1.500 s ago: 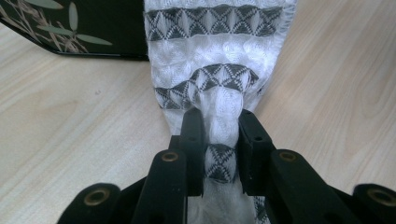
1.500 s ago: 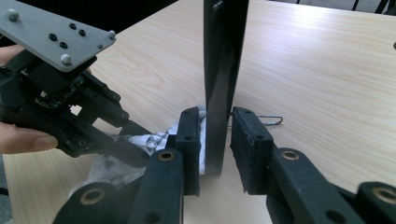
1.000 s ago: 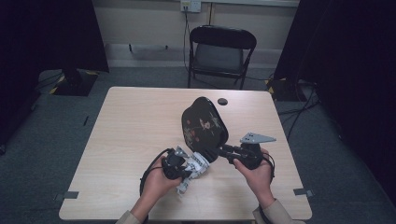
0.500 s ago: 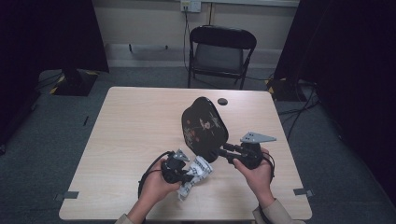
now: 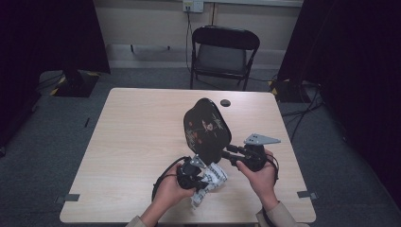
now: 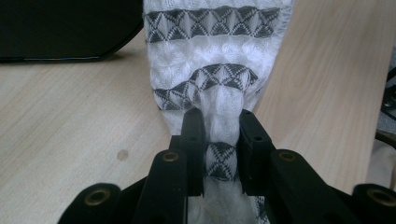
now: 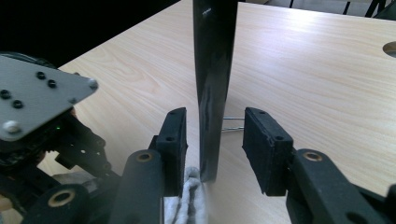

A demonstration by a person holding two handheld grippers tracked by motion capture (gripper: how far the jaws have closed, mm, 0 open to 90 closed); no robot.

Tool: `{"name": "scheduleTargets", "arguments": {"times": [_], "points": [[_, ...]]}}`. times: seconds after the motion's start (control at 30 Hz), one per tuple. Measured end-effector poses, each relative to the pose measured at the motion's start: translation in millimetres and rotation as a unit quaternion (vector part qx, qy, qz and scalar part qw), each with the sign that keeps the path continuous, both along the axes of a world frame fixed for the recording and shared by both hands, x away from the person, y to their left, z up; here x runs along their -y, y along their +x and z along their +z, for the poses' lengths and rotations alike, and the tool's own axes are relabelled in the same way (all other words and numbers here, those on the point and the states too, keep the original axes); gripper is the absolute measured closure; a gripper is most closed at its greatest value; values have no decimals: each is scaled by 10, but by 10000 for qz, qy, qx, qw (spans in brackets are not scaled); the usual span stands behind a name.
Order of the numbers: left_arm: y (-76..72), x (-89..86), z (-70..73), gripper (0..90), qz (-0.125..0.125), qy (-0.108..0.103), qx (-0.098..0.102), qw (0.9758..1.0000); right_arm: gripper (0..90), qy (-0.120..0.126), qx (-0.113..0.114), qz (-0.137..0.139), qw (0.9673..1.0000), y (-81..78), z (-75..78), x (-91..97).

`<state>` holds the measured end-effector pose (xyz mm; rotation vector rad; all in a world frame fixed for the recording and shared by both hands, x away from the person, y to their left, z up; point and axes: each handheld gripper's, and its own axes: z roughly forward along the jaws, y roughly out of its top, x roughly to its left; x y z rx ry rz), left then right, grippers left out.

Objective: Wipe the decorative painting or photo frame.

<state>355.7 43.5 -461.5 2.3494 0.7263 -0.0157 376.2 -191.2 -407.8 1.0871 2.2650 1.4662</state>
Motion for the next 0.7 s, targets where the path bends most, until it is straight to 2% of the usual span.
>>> {"name": "scheduleTargets", "arguments": {"times": [0.17,0.37,0.47,0.57,0.7], "points": [[52,56,-3,751,14,81,93,9999,582,-15,16,-12,10000,0,-1,14],[50,90,7,750,-57,29,78,9999,580,-37,35,-32,10000,-13,6,25],[22,80,6,750,-61,10,64,10000,601,-56,18,-36,10000,-10,-3,30],[-10,72,9,750,-123,31,62,9999,645,-83,-14,-33,10000,-5,-24,13],[-42,80,25,750,-132,-41,74,9999,716,-152,-29,-68,9999,4,-46,-25]]}}
